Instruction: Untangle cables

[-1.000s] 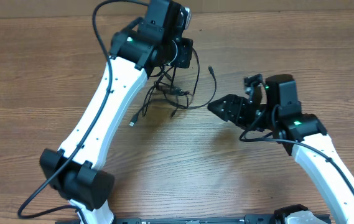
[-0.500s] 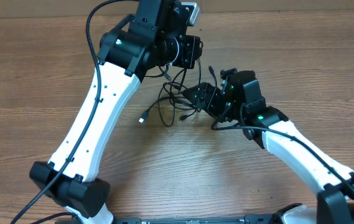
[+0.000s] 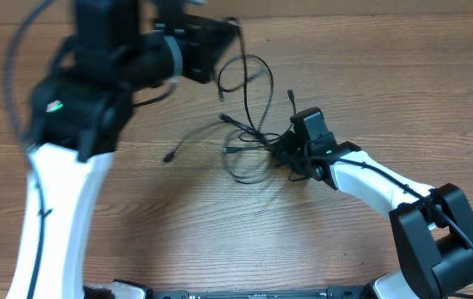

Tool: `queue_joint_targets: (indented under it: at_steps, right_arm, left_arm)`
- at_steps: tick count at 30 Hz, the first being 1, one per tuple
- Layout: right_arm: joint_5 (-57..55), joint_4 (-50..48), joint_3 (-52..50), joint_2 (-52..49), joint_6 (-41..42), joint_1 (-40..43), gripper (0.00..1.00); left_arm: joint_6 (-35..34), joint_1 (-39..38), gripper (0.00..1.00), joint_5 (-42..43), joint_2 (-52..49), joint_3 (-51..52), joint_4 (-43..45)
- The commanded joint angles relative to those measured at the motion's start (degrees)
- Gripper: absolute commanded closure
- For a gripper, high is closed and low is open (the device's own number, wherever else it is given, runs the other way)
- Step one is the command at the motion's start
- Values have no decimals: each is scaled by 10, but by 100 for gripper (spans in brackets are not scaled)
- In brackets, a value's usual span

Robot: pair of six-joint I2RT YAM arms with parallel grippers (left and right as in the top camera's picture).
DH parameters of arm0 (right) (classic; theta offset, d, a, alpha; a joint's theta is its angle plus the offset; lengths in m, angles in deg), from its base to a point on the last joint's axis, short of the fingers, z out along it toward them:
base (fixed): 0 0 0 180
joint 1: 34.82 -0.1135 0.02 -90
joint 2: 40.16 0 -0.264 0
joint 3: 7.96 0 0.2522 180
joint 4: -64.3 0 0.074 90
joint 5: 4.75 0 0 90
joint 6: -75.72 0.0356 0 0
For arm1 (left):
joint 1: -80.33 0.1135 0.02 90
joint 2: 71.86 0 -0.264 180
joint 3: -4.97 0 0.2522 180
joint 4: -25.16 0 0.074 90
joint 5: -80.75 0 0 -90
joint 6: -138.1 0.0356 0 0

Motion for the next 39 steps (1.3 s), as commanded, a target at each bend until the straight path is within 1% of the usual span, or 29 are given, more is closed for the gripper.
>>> queue_joint_targets:
  at_steps: [1,2,4,9,10,12,14,16,17,19,21,22,25,28,31,34,36,39]
  right_arm:
    - [-82,25,6,14,-9,55,94]
    - [-88,39,7,19,-9,76,96]
    - [-101,68,10,27,-20,123,96]
    - [-123,121,17,41,-98,250,96]
    - [-117,130,20,42,-110,277,96]
    - [-46,132,24,44,-152,317,94]
    - [126,118,26,44,-213,344,66]
    - [271,108,26,44,-264,346,44]
    - [346,105,25,44,-294,329,35]
    - [370,105,25,44,-319,296,26]
    - [376,103,25,44,-320,243,16]
    - [382,99,25,44,-313,221,15]
    - [372,69,25,44,-220,147,13]
    - [344,-13,25,44,-131,92,9]
    - [294,-91,25,44,-77,44,1]
    - [271,-126,25,43,-10,2,3]
    - [254,-128,25,39,62,-20,8]
    - [246,-145,25,28,165,-42,8]
  left_arm:
    - [-10,66,96,17,21,-13,-10]
    - [-10,81,96,21,22,-13,-17]
    - [-10,111,96,26,21,-13,-30]
    - [4,171,96,25,21,-13,-39]
    - [2,182,96,27,21,-13,-40]
    - [-1,193,96,45,19,-13,-43]
    - [-1,191,96,64,16,-13,-47]
    - [-1,182,96,66,13,-13,-49]
    - [-1,171,96,66,11,-13,-49]
    - [-1,162,96,64,11,-13,-49]
    - [-1,156,96,59,10,-13,-49]
    - [-1,156,96,59,10,-13,-49]
    - [-1,156,96,59,10,-13,-54]
    - [-1,156,96,59,10,-13,-61]
    - [-1,156,96,60,10,-13,-62]
    - [-1,156,96,65,10,-13,-65]
    - [-1,156,96,66,10,-13,-69]
    - [-1,156,96,70,10,-13,-73]
